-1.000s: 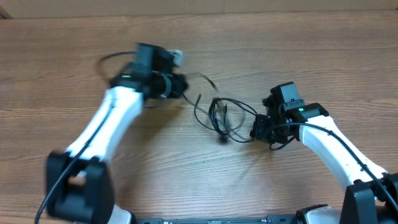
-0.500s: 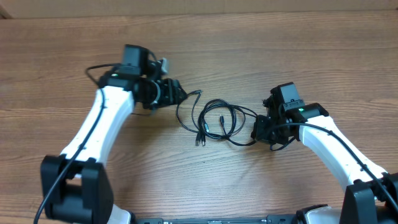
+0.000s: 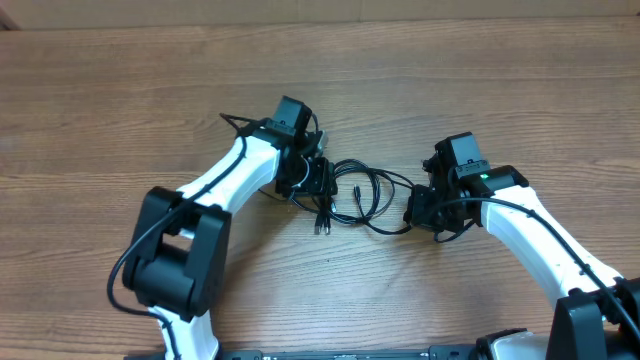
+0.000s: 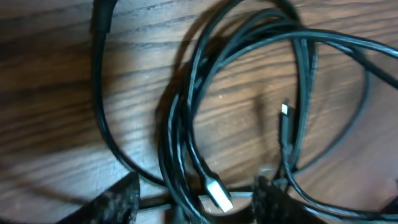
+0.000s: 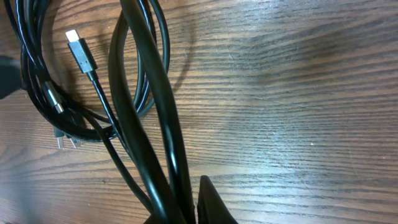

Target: Untangle cables

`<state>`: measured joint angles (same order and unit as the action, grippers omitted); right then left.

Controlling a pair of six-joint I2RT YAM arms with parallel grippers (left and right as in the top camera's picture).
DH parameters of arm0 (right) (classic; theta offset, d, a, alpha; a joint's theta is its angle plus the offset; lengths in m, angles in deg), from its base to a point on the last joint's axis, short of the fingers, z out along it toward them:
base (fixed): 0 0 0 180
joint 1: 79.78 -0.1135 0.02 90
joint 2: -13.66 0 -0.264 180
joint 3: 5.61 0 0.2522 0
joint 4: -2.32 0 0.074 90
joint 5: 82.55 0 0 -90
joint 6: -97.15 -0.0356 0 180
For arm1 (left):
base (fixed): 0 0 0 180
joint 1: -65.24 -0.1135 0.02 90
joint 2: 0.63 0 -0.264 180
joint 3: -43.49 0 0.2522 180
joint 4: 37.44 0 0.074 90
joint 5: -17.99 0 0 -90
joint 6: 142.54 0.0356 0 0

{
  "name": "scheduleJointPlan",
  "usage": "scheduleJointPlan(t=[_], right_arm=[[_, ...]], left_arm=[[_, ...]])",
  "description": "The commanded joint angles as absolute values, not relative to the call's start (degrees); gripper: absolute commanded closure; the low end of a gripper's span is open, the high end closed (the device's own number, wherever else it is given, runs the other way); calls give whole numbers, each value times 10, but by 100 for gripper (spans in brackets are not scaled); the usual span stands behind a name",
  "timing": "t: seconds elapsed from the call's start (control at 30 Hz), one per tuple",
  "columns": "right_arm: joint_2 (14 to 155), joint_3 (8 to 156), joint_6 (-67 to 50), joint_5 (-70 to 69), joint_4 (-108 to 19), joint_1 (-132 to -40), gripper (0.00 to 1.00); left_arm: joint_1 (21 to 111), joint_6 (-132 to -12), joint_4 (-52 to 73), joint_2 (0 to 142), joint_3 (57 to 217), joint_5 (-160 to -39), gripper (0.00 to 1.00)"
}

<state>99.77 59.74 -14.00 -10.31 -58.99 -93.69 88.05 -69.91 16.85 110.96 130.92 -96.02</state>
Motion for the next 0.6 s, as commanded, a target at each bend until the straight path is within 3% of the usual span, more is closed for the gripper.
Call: scheduleJointPlan(t=[0.0,0.13,0.23,0.33,0.4,0.57], right_arm=[[998,599,-139,-99,-587,-936,96],[998,599,-139,-100,-587,-936,96],[998,599,-139,-99,-587,-936,96],[998,599,-139,-99,-587,-936,96],[998,599,-139,-99,-587,-936,96],[998,599,-139,-99,-587,-936,96]], left_arm=[[887,-694,153,1138,1312,-952,48],[889,-707,141,1157,1312,-951,51],[893,-708,135,1163,1312,-954,59],[897,-708,135,1163,1312,-954,75],[897,-708,136,1163,1312,-968,96],[891,-706,128,1162,1313,-1028,96]])
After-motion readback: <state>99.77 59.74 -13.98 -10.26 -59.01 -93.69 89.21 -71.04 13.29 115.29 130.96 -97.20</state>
